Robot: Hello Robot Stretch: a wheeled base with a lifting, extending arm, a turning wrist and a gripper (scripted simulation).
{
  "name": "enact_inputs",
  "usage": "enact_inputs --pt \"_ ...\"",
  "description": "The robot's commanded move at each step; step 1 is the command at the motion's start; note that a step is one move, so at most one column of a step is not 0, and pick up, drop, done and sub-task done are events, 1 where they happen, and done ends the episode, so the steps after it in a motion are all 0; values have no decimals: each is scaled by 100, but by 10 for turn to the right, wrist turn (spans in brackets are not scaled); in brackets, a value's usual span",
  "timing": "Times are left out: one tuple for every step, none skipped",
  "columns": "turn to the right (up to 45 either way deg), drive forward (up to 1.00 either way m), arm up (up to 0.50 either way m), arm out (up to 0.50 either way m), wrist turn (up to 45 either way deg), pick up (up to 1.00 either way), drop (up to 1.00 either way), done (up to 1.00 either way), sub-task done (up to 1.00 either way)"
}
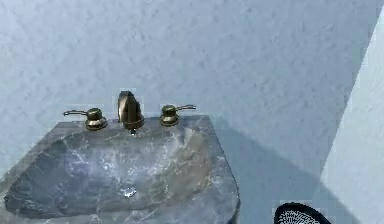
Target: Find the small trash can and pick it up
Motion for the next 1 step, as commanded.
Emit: enact_inputs --pt "450 0 0 0 0 0 0 0 0"
